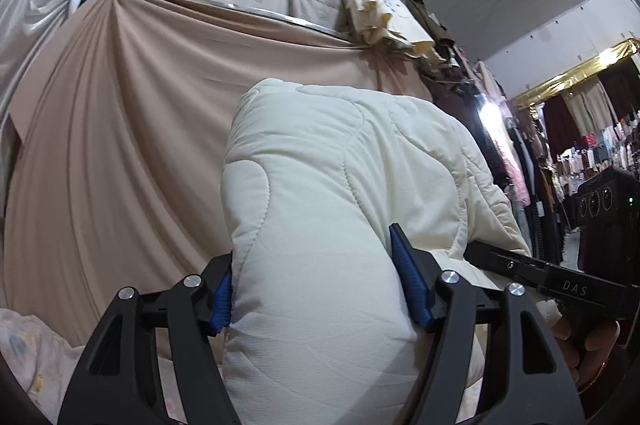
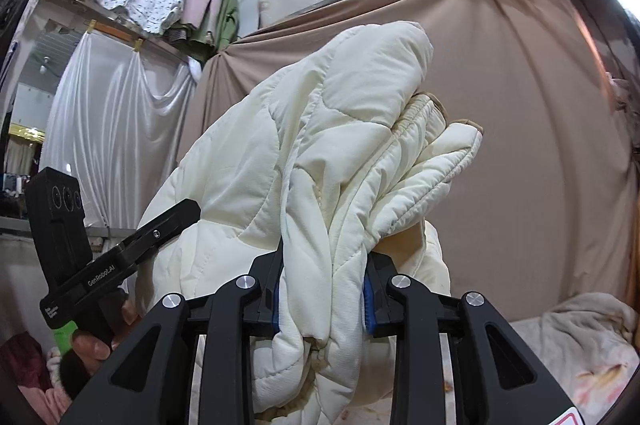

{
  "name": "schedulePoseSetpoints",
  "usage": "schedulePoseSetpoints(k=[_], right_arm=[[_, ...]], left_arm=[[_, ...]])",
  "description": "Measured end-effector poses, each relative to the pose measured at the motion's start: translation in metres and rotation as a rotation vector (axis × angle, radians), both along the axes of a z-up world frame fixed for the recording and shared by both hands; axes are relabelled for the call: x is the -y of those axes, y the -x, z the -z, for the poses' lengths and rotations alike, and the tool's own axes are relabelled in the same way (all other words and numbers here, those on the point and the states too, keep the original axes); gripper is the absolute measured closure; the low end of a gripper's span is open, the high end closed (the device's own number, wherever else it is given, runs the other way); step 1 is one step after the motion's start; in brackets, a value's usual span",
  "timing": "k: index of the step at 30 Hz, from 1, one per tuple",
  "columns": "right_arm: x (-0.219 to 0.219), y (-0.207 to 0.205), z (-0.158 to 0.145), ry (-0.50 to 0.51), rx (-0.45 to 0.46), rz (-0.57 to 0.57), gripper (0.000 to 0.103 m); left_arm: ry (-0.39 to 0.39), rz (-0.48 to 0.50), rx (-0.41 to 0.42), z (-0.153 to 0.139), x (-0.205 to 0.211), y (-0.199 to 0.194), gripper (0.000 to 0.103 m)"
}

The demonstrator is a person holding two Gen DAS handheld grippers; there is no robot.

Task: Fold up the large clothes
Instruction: 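Grasp the bundle with the left gripper while the right gripper grasps it, lifting it, then lower the folded jacket onto the bedspread and open both grippers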

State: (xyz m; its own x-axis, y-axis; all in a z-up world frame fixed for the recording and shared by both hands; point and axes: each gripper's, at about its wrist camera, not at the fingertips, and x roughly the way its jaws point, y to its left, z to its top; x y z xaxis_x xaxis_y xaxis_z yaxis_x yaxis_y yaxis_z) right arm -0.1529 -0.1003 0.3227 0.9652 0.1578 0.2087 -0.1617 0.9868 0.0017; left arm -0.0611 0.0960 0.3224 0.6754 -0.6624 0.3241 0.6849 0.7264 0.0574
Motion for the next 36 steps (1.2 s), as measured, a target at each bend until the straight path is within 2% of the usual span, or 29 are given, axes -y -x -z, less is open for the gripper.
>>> schedulePoseSetpoints(k=[3, 7, 10, 12, 15, 16, 17, 19, 21, 24, 26, 27, 30, 32, 35, 36], right_arm=[[-0.013, -0.054, 0.005, -0.006, -0.070, -0.020, 0.074], [-0.015, -0.146, 0.042, -0.050, -0.237, -0.041, 0.073], [-0.010, -0.221, 0.095, -0.111, -0.402, -0.040, 0.073], [-0.003, -0.268, 0.142, -0.161, -0.524, -0.028, 0.072], [0.007, -0.324, 0.220, -0.216, -0.711, -0.010, 0.072], [0.011, -0.338, 0.248, -0.240, -0.773, -0.016, 0.072], [0.011, -0.348, 0.271, -0.253, -0.814, -0.034, 0.069], [0.004, -0.352, 0.293, -0.216, -0.805, -0.044, 0.061], [-0.002, -0.351, 0.298, -0.184, -0.795, -0.029, 0.056], [0.001, -0.348, 0.296, -0.199, -0.826, -0.041, 0.049], [0.008, -0.336, 0.286, -0.222, -0.827, -0.031, 0.047], [0.011, -0.326, 0.278, -0.231, -0.816, -0.012, 0.047], [0.016, -0.300, 0.251, -0.236, -0.727, 0.040, 0.047], [0.011, -0.291, 0.230, -0.217, -0.668, 0.039, 0.056], [-0.010, -0.304, 0.213, -0.140, -0.688, 0.012, 0.077], [-0.017, -0.313, 0.216, -0.106, -0.714, 0.010, 0.081]], left_arm=[[0.000, -0.036, -0.062, 0.011, -0.016, -0.043, 0.036], [-0.018, -0.072, -0.244, 0.056, -0.029, -0.133, 0.036], [-0.053, -0.099, -0.418, 0.108, -0.028, -0.204, 0.036], [-0.093, -0.134, -0.541, 0.156, -0.023, -0.249, 0.037], [-0.169, -0.189, -0.671, 0.223, -0.016, -0.294, 0.039], [-0.194, -0.198, -0.690, 0.242, -0.016, -0.302, 0.045], [-0.228, -0.194, -0.704, 0.261, -0.018, -0.309, 0.047], [-0.269, -0.226, -0.746, 0.289, -0.014, -0.319, 0.044], [-0.288, -0.236, -0.747, 0.300, -0.015, -0.320, 0.041], [-0.291, -0.229, -0.776, 0.291, -0.026, -0.314, 0.034], [-0.259, -0.221, -0.818, 0.284, -0.034, -0.306, 0.021], [-0.233, -0.209, -0.854, 0.277, -0.043, -0.301, 0.019], [-0.175, -0.184, -0.932, 0.269, -0.065, -0.291, 0.019], [-0.149, -0.196, -0.953, 0.262, -0.073, -0.287, 0.019], [-0.143, -0.214, -0.961, 0.255, -0.071, -0.287, 0.019], [-0.155, -0.222, -0.960, 0.256, -0.065, -0.286, 0.019]])
